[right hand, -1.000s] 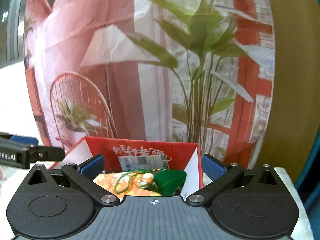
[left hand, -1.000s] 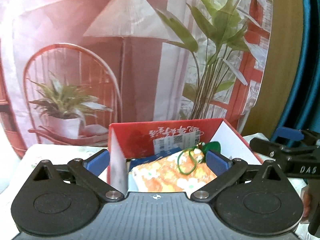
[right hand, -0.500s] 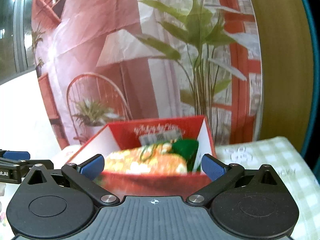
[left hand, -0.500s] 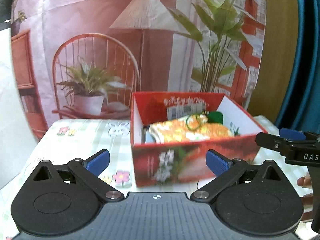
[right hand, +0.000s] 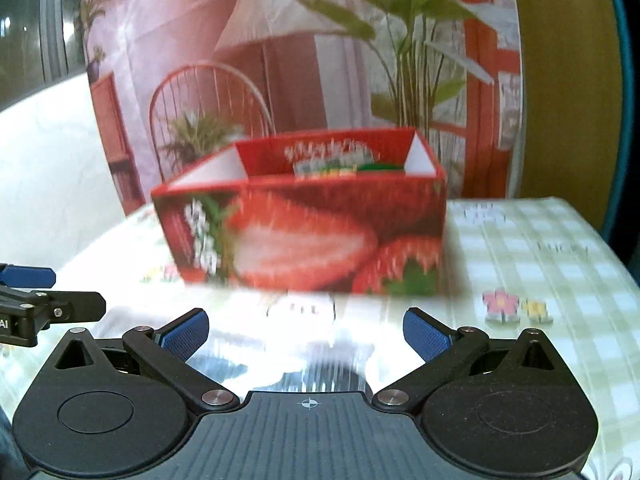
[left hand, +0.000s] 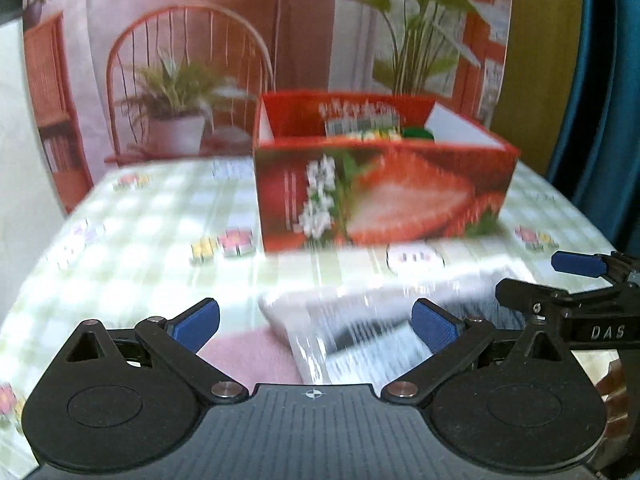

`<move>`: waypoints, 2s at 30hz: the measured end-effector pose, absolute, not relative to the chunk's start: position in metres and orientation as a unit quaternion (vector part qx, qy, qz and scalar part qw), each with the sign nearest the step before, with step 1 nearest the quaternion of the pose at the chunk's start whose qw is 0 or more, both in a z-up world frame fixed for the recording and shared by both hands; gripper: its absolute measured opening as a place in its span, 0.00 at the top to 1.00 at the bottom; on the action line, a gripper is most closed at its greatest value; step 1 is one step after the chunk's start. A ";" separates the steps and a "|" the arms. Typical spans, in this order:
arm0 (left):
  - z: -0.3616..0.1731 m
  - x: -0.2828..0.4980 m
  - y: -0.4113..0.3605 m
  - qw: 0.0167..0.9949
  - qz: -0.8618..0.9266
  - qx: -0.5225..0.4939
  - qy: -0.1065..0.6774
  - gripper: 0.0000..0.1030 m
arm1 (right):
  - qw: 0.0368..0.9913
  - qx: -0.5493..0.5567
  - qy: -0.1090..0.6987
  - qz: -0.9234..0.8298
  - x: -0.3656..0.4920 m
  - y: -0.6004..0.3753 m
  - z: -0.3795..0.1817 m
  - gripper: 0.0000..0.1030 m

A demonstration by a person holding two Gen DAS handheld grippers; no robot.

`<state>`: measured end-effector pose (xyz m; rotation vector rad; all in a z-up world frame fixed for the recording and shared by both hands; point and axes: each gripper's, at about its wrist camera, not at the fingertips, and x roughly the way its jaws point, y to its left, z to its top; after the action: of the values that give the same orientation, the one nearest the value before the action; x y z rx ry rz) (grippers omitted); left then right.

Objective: Organize soft objects
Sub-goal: 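Lower the left tool onto the clear packaged black item and close on it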

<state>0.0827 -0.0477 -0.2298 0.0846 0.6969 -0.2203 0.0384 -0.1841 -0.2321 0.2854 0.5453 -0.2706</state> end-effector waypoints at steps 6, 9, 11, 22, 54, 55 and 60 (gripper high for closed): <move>-0.252 0.089 -0.040 0.914 -0.109 0.015 0.390 0.00 | 0.934 0.115 0.307 -0.140 0.035 -0.168 -0.254 0.00; -0.262 0.092 -0.036 0.906 -0.108 0.003 0.409 0.00 | 0.928 0.118 0.323 -0.143 0.037 -0.167 -0.262 0.00; -0.267 0.093 -0.033 0.906 -0.110 -0.003 0.410 0.00 | 0.925 0.128 0.328 -0.139 0.039 -0.170 -0.267 0.00; -0.281 0.104 -0.032 0.899 -0.128 -0.024 0.419 0.00 | 0.924 0.138 0.327 -0.142 0.042 -0.172 -0.277 0.00; -0.288 0.106 -0.028 0.888 -0.147 -0.069 0.430 0.00 | 0.920 0.161 0.327 -0.141 0.041 -0.176 -0.282 0.00; -0.288 0.106 -0.028 0.887 -0.148 -0.070 0.432 0.00 | 0.920 0.163 0.327 -0.140 0.041 -0.176 -0.283 0.00; -0.280 0.108 -0.027 0.877 -0.161 -0.065 0.449 0.01 | 0.919 0.170 0.328 -0.139 0.040 -0.178 -0.283 0.00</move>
<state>0.1080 -0.0270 -0.2800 -0.1365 0.9369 -0.3356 0.0402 -0.1781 -0.2826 0.3489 0.6734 -0.2863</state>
